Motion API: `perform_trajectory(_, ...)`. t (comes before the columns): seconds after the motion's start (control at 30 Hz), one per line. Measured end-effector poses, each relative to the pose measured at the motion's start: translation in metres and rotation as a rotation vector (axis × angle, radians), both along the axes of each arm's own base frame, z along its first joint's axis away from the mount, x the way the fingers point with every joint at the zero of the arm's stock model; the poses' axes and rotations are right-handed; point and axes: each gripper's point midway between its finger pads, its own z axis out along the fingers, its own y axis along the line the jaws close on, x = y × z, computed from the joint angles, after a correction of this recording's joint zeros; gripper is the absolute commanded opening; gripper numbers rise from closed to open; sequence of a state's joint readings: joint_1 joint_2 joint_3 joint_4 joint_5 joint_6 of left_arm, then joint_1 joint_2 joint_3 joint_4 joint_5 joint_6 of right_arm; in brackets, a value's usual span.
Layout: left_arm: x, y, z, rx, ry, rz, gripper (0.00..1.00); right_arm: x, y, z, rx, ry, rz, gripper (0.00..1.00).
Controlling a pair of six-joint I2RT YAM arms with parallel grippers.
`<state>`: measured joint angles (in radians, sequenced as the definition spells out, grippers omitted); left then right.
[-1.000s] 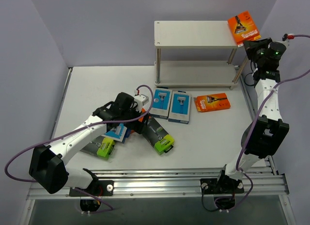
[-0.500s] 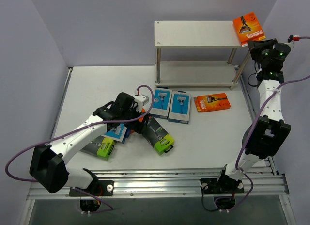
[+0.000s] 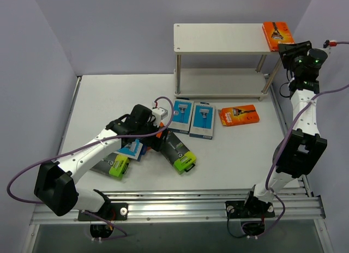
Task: Place and organize the shaving razors onto the shelf
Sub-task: Place the shaving razor onto shelf
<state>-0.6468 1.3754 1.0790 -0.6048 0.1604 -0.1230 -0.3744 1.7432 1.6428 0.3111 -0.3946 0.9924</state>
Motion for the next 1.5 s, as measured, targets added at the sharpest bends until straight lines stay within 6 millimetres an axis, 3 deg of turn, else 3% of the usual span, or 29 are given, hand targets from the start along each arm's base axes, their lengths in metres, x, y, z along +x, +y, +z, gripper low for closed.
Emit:
perform_trajectory(0.1, -0.001, 0.000, -0.001, 0.003, 0.003, -0.002, 0.94, 0.001, -0.001, -0.003, 0.002, 0.005, 0.003, 0.49)
perform_trajectory(0.53, -0.001, 0.000, -0.001, 0.005, 0.006, -0.003, 0.94, 0.000, -0.005, -0.003, -0.012, 0.004, 0.003, 0.64)
perform_trajectory(0.7, -0.001, 0.000, -0.002, 0.005, 0.005, -0.005, 0.94, -0.001, -0.004, -0.005, -0.030, 0.013, 0.011, 0.92)
perform_trajectory(0.8, -0.001, 0.000, -0.002, 0.006, 0.004, -0.005, 0.94, -0.002, -0.003, -0.008, -0.041, 0.028, 0.017, 1.00)
perform_trajectory(1.1, 0.001, 0.003, -0.002, 0.019, -0.004, 0.001, 0.94, -0.020, -0.006, 0.002, -0.068, 0.051, 0.030, 1.00)
perform_trajectory(1.27, 0.003, 0.008, -0.003, 0.041, -0.015, 0.015, 0.94, -0.048, -0.004, 0.027, -0.113, 0.025, 0.039, 1.00)
perform_trajectory(1.5, 0.005, 0.016, 0.007, 0.054, -0.056, 0.043, 0.94, -0.098, 0.017, 0.059, -0.183, -0.021, 0.048, 1.00)
